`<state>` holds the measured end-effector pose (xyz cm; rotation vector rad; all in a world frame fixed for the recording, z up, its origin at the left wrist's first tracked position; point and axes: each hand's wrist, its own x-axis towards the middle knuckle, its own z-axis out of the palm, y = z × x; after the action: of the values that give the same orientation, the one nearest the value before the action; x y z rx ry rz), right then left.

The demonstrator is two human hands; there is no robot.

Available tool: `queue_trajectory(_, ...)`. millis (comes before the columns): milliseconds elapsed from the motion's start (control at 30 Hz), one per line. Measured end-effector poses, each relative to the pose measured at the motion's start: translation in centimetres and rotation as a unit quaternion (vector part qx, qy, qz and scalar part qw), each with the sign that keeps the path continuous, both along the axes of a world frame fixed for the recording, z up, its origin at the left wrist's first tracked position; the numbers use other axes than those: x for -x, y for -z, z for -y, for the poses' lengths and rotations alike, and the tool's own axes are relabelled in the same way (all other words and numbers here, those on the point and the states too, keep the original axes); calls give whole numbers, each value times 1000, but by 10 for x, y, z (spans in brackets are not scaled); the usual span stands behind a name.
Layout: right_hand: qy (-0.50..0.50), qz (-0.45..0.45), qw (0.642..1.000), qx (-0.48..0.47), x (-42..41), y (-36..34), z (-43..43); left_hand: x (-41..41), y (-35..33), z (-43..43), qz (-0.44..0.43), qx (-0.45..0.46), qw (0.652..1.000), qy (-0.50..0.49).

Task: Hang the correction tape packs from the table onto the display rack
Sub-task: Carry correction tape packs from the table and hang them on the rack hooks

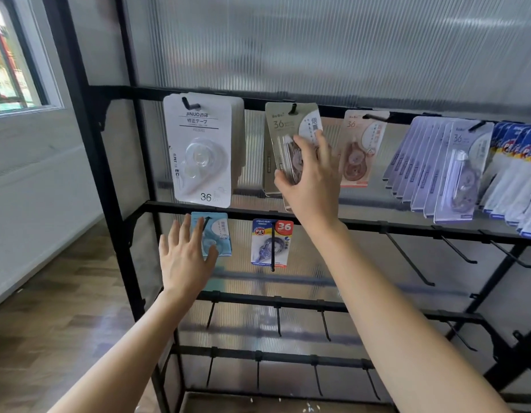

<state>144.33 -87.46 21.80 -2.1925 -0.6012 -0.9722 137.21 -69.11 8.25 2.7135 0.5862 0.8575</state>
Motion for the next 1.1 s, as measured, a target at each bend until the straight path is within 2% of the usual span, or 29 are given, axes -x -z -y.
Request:
queue_trajectory(200,13,-14,1000,1,-15,6,-16,-1,2,-2,-1,3,1000,10)
queue_trajectory(433,28,-73,992,103,-21,17,-22,-1,3,-5,10,16,999,39)
queue_trajectory(600,42,-123,981,144,3,34,-14,7,3,-8,21,21,996,86)
queue_trajectory(800,-1,-161,980,115,63,74,8,47,21,3,49,50,994,87)
queue_trajectory(900,-3,-179,978,110,95,101,21,76,46,14,27,63,994,90)
queue_trajectory(1100,-3,-232,963,140,150,162,46,143,108,36,-77,93,990,75)
